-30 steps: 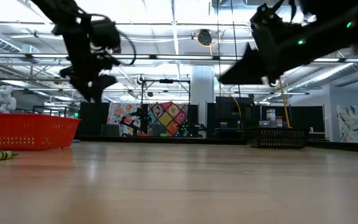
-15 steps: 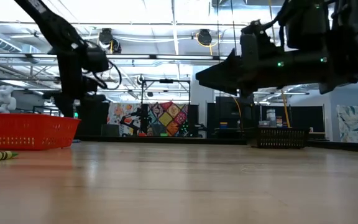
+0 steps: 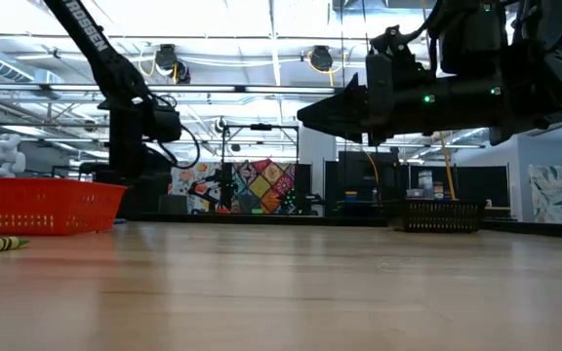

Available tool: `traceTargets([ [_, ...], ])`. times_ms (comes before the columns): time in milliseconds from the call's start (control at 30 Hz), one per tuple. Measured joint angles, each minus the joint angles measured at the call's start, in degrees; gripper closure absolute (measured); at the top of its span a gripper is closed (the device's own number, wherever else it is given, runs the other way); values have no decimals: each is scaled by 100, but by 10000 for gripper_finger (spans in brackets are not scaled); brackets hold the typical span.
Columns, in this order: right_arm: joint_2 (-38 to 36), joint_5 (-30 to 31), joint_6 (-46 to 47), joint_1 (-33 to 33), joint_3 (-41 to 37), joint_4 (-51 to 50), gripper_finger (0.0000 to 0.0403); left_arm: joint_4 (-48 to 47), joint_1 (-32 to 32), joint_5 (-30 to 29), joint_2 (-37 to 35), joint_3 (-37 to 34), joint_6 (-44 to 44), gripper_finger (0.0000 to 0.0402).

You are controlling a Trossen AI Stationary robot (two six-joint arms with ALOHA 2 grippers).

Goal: Sort crayons
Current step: Put the blue crayon into the yellow bin

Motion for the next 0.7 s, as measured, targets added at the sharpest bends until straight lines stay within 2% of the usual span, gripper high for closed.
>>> traceTargets([
  [467, 0, 0, 1, 24, 0, 3, 250, -447, -6, 88, 230, 206, 31, 306],
  [700, -337, -2, -498, 329, -2, -28, 250, -424, -7, 107, 230, 206, 44, 326],
])
